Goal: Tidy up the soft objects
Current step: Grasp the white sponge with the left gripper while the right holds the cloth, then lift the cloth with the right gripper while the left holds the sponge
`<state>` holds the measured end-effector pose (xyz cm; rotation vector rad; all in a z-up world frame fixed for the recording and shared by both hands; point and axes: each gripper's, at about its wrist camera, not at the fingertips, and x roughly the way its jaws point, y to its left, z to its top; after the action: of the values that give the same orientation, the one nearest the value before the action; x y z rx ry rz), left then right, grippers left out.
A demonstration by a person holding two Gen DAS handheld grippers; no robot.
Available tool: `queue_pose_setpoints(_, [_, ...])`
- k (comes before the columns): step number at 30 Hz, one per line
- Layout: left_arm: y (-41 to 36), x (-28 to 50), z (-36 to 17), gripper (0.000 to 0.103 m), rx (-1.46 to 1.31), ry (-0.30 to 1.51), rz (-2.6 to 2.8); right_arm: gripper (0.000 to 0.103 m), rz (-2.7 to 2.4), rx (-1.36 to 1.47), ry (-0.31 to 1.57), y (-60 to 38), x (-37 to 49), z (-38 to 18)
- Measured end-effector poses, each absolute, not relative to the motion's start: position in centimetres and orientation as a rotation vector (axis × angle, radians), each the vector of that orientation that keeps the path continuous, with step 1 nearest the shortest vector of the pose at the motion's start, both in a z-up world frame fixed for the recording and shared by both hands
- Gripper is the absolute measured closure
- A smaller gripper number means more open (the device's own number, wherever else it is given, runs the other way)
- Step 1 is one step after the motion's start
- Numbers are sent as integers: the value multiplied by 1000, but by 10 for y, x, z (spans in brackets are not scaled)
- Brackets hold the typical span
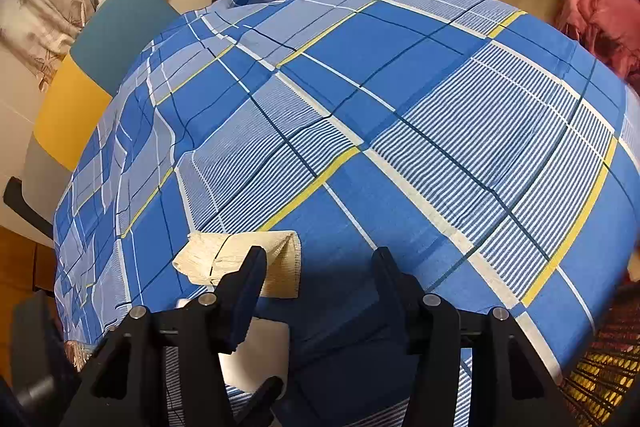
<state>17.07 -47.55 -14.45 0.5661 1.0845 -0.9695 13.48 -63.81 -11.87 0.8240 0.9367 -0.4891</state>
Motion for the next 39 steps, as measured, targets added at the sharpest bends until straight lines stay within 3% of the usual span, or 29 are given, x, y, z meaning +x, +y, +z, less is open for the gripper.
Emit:
queue_pose_setpoints(2, [-470,180,-151,1,473,1173,-960,47,-484,806,939,-636,138,-118])
queue_pose_setpoints(7, [-449,189,-144,10,362,1176,-906,47,-463,744,958,-630,151,-117])
queue_pose_setpoints(9, [-432,189,-137,35,295,1167,-888,46,-445,699,978,-624,160,-117])
queue_pose_setpoints(12, [-408,188,-131,45,211,1172,-859,41,-424,591,993,-613,172,-113])
queue_pose_setpoints(14, [-397,183,-132,46,189,1174,-840,34,-404,521,982,-604,180,-108])
queue_pose_setpoints(21, [-375,187,-142,46,111,1213,-833,32,-315,349,1047,-581,214,-119])
queue_pose_setpoints(24, [-377,184,-137,46,146,1176,-853,19,-304,297,1109,-577,225,-133])
queue_pose_setpoints(27, [-378,186,-136,42,122,1186,-849,18,-283,336,1118,-579,230,-139])
queue_pose_setpoints(30, [-378,189,-137,32,116,1182,-834,24,-249,396,1135,-585,227,-142])
queue_pose_setpoints(36, [-388,186,-141,32,111,1196,-865,69,-229,478,1104,-593,216,-133])
queue_pose_setpoints(39, [-395,185,-141,32,120,1197,-883,76,-236,474,1082,-595,213,-126])
